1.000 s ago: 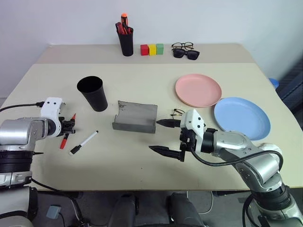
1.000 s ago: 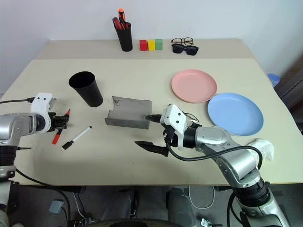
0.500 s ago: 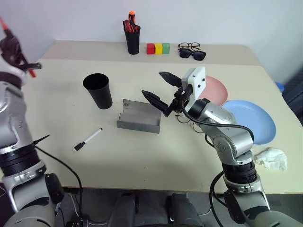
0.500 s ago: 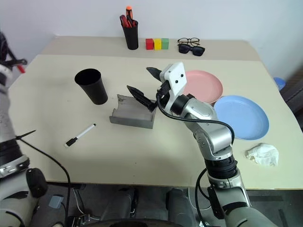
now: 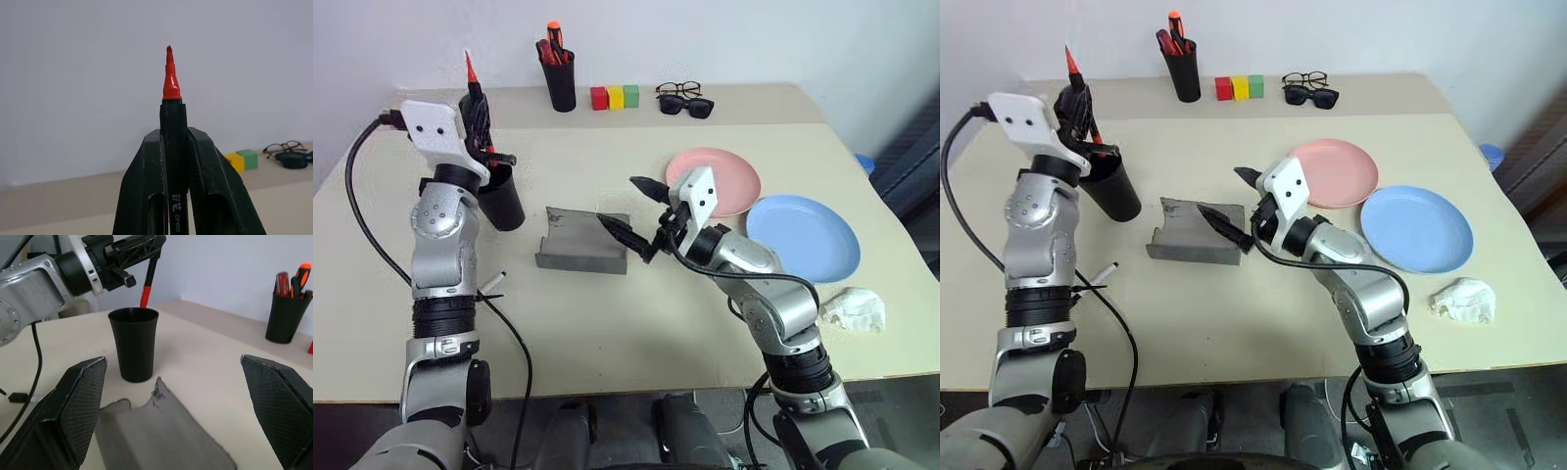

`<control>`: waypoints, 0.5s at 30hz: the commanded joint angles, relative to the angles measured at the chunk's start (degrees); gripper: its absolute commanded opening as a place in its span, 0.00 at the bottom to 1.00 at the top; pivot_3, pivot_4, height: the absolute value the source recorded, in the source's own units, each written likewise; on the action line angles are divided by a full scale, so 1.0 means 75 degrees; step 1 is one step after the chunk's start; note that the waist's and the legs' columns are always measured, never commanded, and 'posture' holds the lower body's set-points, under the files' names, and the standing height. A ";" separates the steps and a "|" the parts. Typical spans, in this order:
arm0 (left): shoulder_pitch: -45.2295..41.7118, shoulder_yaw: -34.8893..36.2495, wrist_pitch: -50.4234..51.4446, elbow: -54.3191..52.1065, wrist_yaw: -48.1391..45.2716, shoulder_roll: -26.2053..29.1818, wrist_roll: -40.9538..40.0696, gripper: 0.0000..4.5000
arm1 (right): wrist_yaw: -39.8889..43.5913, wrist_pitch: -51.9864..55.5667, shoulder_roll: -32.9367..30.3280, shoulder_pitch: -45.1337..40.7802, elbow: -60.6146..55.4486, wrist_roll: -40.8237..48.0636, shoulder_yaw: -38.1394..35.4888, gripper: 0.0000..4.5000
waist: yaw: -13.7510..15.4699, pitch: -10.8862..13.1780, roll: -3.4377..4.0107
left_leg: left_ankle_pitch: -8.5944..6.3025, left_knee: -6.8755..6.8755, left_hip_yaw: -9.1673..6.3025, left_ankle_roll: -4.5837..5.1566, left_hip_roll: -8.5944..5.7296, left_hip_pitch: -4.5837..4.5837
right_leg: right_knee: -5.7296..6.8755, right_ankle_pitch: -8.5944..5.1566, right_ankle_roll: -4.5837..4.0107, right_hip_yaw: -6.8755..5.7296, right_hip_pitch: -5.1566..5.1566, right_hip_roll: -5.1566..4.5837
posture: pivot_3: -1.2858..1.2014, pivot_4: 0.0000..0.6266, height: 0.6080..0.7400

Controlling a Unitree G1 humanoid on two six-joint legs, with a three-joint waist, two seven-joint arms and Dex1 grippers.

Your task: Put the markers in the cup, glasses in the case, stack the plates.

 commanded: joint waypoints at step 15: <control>0.0760 0.0123 -0.0695 -0.0017 0.0457 -0.0229 0.0192 0.59 | 0.0217 -0.0119 0.0007 -0.0109 -0.0339 0.0053 -0.0054 1.00 | 0.0034 0.0000 0.0000 | 0.0010 0.0008 -0.0006 -0.0001 -0.0001 0.0000 | 0.0013 0.0005 -0.0001 -0.0001 0.0001 0.0000 | 0.52 0.24 1.00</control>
